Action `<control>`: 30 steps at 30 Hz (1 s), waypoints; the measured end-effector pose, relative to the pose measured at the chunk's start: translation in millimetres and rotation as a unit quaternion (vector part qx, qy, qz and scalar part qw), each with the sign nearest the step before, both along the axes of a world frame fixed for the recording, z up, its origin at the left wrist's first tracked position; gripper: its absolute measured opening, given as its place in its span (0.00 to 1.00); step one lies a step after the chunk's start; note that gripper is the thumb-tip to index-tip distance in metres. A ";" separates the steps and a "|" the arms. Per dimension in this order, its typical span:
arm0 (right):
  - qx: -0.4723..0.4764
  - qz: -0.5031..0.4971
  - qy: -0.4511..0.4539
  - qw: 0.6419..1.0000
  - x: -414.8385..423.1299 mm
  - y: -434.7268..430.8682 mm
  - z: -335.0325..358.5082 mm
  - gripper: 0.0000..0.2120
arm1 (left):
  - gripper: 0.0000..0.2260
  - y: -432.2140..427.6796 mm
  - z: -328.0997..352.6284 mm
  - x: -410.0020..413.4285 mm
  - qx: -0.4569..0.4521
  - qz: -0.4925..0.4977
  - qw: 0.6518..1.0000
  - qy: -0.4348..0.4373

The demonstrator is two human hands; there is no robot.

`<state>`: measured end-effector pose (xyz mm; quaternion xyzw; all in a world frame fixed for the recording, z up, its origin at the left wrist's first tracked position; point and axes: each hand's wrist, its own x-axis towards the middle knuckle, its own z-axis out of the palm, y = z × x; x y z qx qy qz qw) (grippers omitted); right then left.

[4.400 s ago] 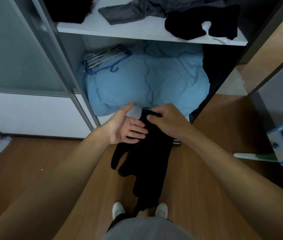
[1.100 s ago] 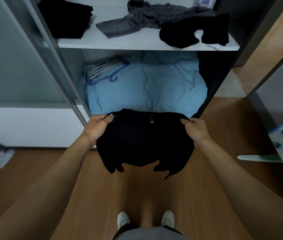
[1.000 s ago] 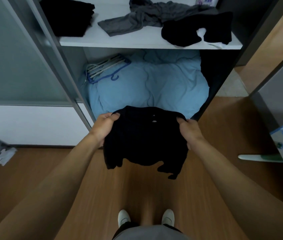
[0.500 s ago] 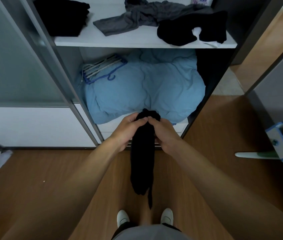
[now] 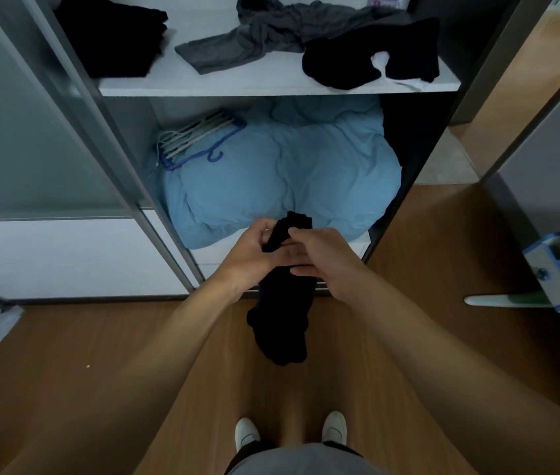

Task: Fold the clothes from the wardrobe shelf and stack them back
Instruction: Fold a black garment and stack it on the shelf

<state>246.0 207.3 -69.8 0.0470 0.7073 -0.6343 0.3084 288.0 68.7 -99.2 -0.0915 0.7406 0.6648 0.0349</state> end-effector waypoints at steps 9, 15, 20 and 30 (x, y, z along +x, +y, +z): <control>0.168 0.095 0.335 0.922 14.8 19.2 -6.7 0.13 | 0.10 -9.2 5.5 -5.5 -0.058 -0.051 0.997 0.020; 0.125 0.124 0.417 0.892 9.1 41.7 0.5 0.10 | 0.11 -5.1 15.6 5.0 -0.100 -0.098 0.990 0.034; 0.099 0.205 0.416 0.881 13.3 41.0 1.0 0.07 | 0.10 -3.7 18.5 11.7 -0.095 -0.110 0.988 0.053; 0.127 0.207 0.385 0.890 17.4 35.4 -9.4 0.06 | 0.06 -8.1 12.7 28.9 -0.073 -0.075 0.993 0.049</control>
